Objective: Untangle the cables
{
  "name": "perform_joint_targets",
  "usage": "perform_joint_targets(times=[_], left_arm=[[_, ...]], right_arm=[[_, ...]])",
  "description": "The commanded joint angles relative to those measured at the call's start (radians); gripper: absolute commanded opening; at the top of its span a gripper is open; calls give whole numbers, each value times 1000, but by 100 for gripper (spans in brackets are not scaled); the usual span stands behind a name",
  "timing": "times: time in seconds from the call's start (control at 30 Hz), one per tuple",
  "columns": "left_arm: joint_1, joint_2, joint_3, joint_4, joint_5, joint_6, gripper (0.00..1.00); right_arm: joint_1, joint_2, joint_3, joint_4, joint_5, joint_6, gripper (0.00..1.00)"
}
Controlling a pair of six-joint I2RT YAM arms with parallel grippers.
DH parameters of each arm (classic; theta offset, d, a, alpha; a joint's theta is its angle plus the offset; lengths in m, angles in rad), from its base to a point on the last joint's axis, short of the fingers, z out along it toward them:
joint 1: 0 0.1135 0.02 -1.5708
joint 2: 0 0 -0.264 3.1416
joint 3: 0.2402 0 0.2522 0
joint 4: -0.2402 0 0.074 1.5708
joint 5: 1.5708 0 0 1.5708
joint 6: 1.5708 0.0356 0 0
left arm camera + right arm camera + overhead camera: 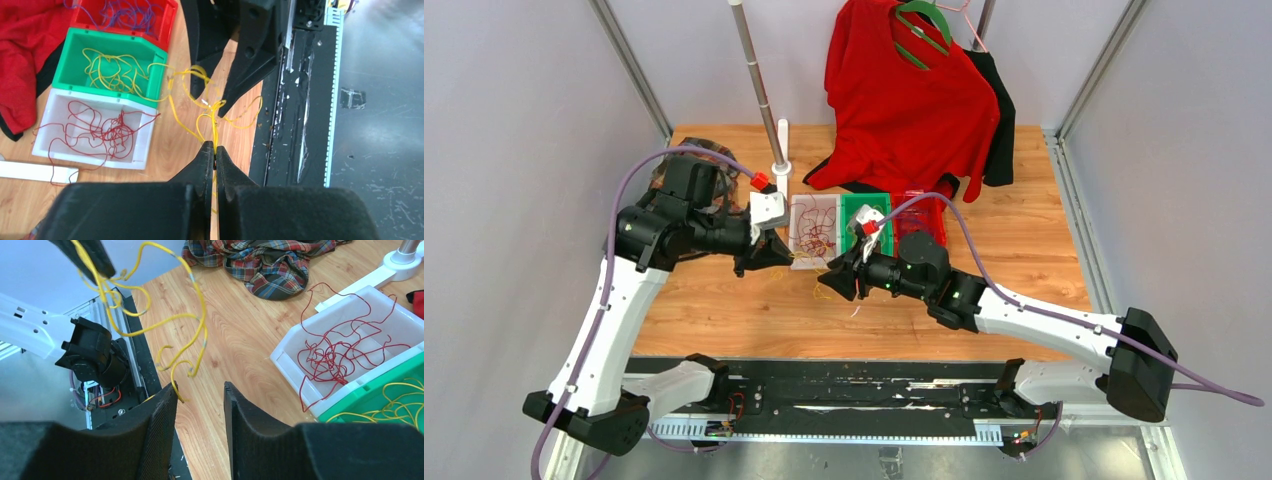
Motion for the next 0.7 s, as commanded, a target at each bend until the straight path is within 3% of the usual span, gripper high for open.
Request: perform_joint_targets(times=[0.0, 0.23, 0.67], left_arm=[[-4, -13, 38, 1, 60, -56, 1], [-4, -26, 55, -1, 41, -30, 0], [-4, -30, 113, 0, 48, -19, 0]], right_arm=[[-15, 4, -3, 73, -13, 49, 41], [-15, -20, -53, 169, -24, 109, 51], [4, 47, -84, 420, -4, 310, 55]])
